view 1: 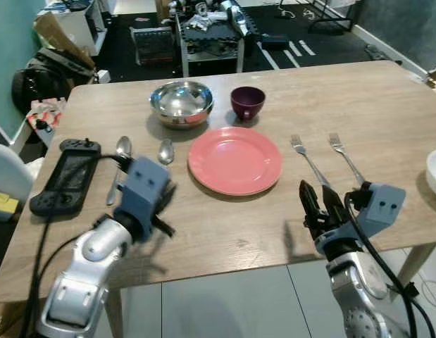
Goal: Setting the table
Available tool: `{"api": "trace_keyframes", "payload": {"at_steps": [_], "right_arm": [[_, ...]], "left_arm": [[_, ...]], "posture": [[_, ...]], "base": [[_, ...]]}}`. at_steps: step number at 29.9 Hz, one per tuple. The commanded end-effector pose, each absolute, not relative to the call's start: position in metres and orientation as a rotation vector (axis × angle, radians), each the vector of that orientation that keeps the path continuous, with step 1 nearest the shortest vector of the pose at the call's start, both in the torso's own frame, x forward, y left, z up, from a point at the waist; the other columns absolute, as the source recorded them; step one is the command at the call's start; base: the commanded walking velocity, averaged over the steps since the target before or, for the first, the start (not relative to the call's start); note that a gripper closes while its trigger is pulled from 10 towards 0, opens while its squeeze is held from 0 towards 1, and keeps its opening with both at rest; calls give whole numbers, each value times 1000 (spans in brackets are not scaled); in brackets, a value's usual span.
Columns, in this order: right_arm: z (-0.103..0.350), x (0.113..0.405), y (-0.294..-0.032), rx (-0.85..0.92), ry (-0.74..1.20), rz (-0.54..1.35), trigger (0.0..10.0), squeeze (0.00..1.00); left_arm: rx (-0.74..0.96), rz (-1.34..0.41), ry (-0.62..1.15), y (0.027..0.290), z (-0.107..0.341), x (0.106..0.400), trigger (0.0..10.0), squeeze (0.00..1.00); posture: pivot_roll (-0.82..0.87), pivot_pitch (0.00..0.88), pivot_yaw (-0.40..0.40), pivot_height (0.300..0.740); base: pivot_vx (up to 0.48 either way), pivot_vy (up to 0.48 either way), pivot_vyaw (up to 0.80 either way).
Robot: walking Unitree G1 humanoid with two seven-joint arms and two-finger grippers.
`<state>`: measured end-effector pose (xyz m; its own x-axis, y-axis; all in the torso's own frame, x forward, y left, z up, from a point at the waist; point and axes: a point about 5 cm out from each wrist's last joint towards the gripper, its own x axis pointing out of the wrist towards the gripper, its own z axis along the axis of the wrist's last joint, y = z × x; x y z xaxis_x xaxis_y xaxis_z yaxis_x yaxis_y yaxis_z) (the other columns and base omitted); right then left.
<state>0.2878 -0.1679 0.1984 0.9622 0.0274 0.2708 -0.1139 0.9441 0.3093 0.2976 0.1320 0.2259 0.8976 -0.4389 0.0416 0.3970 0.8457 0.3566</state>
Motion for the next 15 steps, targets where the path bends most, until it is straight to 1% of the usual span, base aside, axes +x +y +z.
{"api": "trace_keyframes", "payload": {"at_steps": [1,3,4,6,9,11,12,14,15], "right_arm": [[194,286,-173,321,-260,45,10000,0],[197,286,-176,312,-268,39,10000,0],[197,286,-176,312,-268,39,10000,0],[202,288,-175,302,-279,43,10000,0],[206,290,-174,293,-289,52,10000,0],[207,290,-174,288,-295,52,10000,0],[209,291,-174,284,-304,48,10000,0],[209,291,-174,284,-304,48,10000,0],[210,291,-174,284,-306,47,10000,0]], "left_arm": [[372,-439,-90,132,227,298,10000,0],[342,-443,-25,131,227,297,10000,0],[342,-443,-25,131,227,297,10000,0],[301,-417,42,135,223,300,10000,0],[284,-396,57,138,226,303,10000,0],[293,-381,45,140,230,304,10000,0],[341,-331,-57,147,244,308,10000,0],[341,-331,-57,147,244,308,10000,0],[365,-299,-105,150,249,309,10000,0]], "posture": [[62,159,89,740],[43,168,84,740],[43,168,84,740],[35,176,90,740],[28,182,100,740],[26,184,113,740],[20,191,118,740],[20,191,118,740],[17,198,119,740]], "base": [[0,0,0],[0,0,0],[0,0,0],[0,0,0],[0,0,0],[0,0,0],[0,0,0],[0,0,0],[0,0,0]]}}
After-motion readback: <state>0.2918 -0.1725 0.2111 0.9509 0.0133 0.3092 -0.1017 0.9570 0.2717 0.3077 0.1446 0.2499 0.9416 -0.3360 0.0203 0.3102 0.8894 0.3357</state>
